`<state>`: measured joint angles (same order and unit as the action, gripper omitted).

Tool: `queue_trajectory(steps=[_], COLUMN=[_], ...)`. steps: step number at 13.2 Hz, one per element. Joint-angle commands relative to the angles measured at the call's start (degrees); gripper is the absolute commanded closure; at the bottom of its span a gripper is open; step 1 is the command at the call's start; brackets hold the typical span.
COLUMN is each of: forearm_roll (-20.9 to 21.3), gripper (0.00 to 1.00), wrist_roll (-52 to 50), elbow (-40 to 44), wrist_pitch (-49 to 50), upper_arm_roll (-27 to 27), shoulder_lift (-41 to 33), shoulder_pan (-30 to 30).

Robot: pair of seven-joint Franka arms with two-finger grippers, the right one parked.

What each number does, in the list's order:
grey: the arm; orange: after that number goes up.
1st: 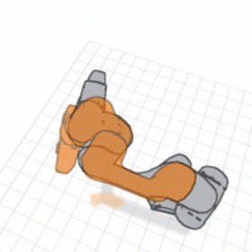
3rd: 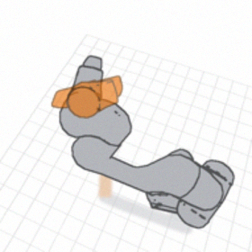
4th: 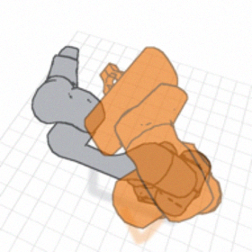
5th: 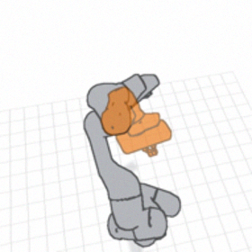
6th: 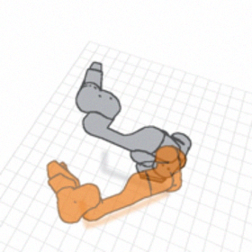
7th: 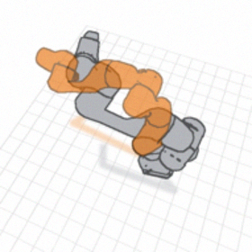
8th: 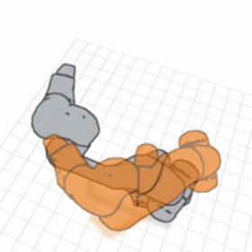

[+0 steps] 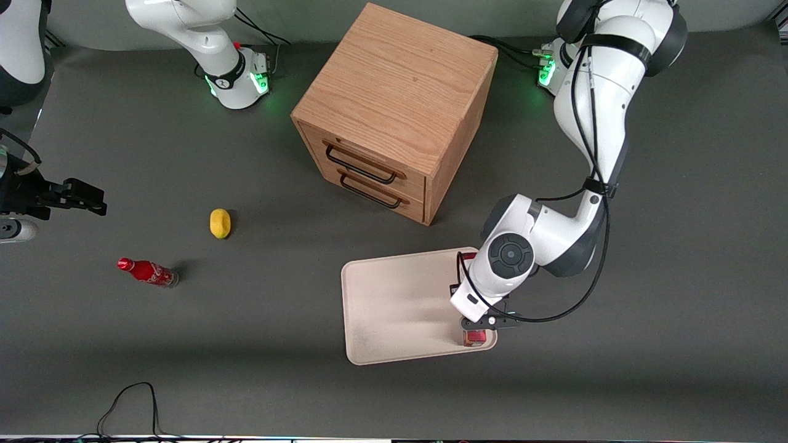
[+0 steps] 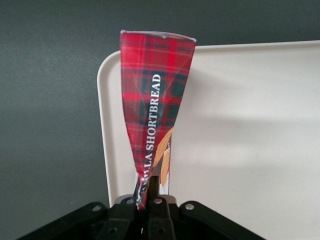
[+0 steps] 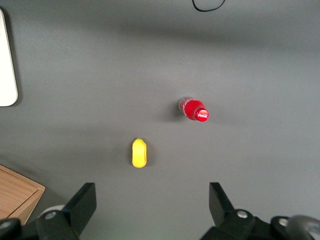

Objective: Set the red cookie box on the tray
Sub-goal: 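Carry the box over the cream tray and lower it, then lay the box down on the tray and open the left gripper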

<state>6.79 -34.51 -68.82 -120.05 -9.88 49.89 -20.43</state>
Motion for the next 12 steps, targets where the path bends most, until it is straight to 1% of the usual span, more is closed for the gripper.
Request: queue_trajectory(steps=[1, 2, 3, 4, 5, 9, 12], forearm_roll=[0.8, 0.7, 0.7, 0.9, 1.1, 1.1, 1.1], gripper=[1.0, 1.0, 0.82, 0.07, 0.0, 0.0, 0.0], wrist_roll=[-2.1, -2.2, -2.2, -2.1, -2.1, -2.1, -2.1], elbow=[-1.6, -1.6, -1.7, -1.7, -1.7, -2.0, -2.0], wrist_pitch=[-1.1, -1.4, -1.4, -1.4, -1.3, -1.3, 0.8], upper_arm_roll=[0.2, 0.2, 0.2, 0.2, 0.2, 0.2, 0.2], shoulder_lift=[-0.8, -0.8, -0.8, -0.8, -1.0, -1.2, -2.5], shoulder_pan=[-0.1, -0.1, -0.1, 0.2, 0.3, 0.3, 0.5])
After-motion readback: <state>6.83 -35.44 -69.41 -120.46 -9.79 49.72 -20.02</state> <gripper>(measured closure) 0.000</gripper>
